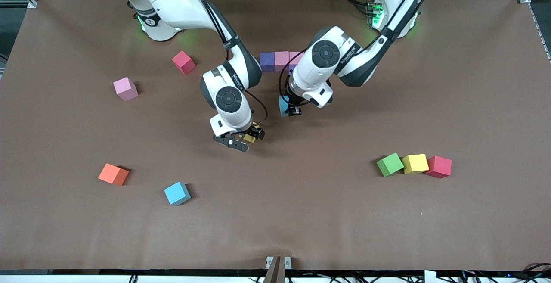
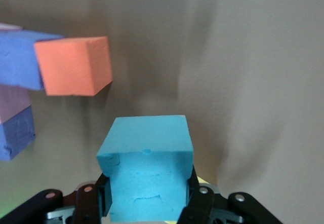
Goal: Form number 2 with 11 blocks
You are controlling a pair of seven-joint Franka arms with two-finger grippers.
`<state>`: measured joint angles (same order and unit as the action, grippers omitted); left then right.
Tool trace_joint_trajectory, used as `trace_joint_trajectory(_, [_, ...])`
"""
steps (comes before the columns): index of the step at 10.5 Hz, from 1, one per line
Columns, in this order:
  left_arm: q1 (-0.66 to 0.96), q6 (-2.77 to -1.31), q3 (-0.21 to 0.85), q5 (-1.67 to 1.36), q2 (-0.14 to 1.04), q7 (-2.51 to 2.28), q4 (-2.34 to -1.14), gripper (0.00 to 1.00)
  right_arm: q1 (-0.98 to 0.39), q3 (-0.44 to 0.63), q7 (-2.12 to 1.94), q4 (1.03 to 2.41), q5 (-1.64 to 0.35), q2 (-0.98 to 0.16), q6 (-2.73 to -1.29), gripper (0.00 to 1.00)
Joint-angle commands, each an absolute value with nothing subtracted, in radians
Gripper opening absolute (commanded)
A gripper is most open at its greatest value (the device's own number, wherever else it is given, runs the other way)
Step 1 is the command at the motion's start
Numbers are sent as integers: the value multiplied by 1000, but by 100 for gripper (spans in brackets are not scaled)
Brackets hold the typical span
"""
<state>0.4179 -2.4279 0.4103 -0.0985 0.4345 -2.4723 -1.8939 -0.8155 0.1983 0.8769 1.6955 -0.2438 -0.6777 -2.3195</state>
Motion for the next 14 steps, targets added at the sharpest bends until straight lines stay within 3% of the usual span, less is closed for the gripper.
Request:
trace_joint_trajectory(1, [457,-2445,407,-78,423,-2584,-1910,20,-816,184,877,1766,-313,-643,-2385,0])
trace_joint_trajectory(7, [554,-2672,405,-71,428,-2648,-2066,21,-675,195,897,1766,-325,-555,-2329,0])
trace_joint_trajectory(10, [575,-2680,407,-18,440,-2642,-2086,19,-592,267,887,1764,-324,-542,-2307,0])
trace_joint_trajectory(14, [589,-2711,408,56,462,-2634,-2106,19,-558,275,984,1766,-324,-532,-2241,0])
